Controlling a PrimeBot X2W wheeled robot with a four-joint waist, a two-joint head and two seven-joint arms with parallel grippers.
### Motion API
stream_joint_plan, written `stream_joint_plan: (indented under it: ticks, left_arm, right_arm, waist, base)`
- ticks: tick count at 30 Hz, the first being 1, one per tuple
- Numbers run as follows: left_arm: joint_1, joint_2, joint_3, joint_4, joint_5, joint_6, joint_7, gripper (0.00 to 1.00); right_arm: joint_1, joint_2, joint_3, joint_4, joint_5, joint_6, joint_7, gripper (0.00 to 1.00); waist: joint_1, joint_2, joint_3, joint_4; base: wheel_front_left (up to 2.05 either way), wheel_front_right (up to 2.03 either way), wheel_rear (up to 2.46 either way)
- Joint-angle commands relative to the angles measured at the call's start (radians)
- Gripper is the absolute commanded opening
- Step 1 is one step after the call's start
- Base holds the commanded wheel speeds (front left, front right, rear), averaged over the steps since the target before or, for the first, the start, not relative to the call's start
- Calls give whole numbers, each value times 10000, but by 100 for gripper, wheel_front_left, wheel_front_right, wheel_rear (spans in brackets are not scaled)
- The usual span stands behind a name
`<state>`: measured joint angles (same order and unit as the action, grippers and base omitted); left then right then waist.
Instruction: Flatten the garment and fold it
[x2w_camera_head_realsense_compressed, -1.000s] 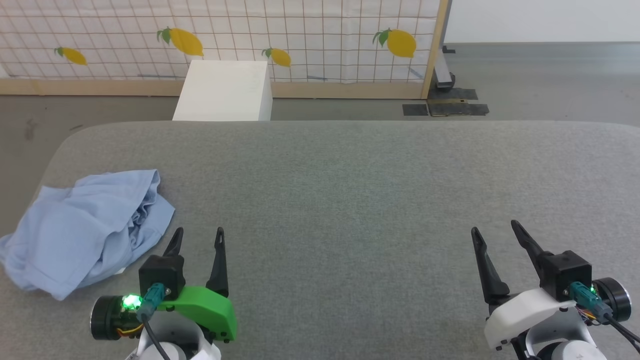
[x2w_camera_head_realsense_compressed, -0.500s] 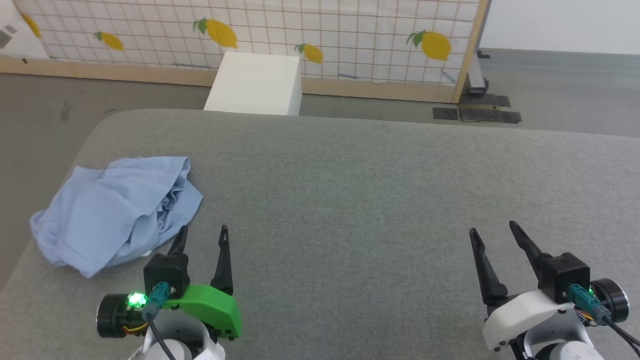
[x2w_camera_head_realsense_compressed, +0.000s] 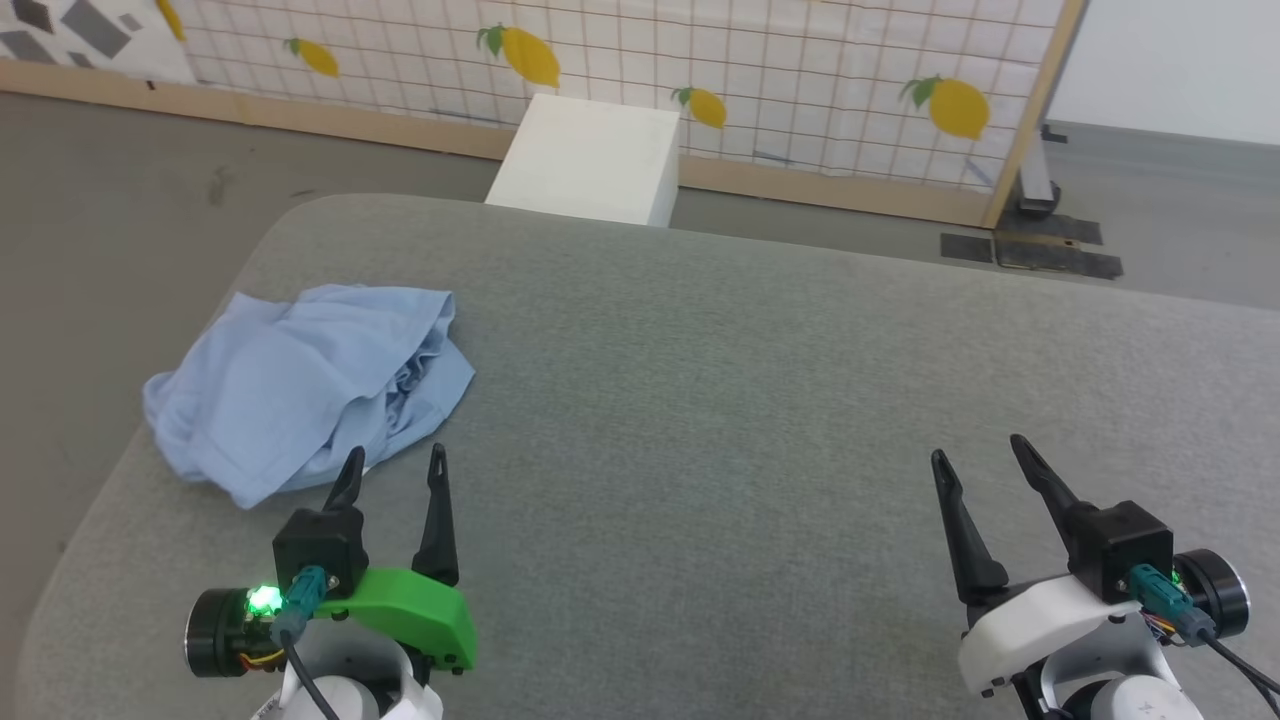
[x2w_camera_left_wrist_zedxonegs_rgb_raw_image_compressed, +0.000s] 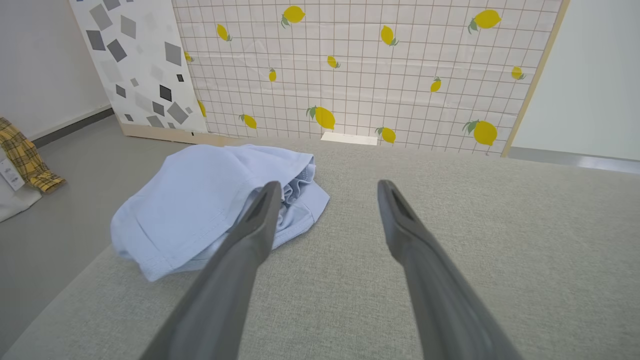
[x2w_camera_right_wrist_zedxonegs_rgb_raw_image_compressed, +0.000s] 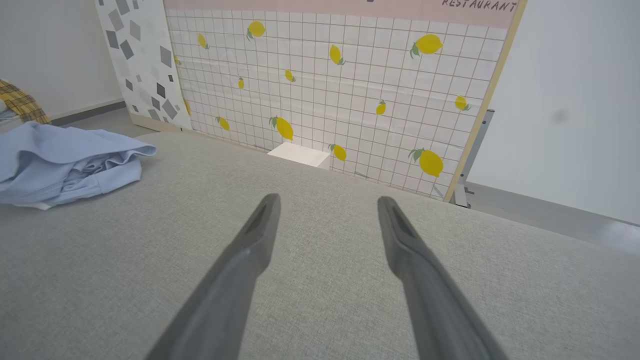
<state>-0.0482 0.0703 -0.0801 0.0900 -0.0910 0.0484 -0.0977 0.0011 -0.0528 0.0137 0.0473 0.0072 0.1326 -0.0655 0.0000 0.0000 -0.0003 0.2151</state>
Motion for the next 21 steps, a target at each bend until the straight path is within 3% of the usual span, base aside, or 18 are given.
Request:
stream_joint_plan:
  ticks: [1,21]
  left_arm:
    - [-187,97,-36,53,-99,102,-94,100]
    - [-46,317,-25,100,-463,446,-503,100]
  right_arm:
    - [-115,10,28,41,9,-8,-102,100]
    - [-238,14,163,188,18,-11,-321,100]
  waist:
    - [0,0,-10,246]
    - [0,0,42,1406]
  base:
    - [0,0,0]
    - [0,0,0]
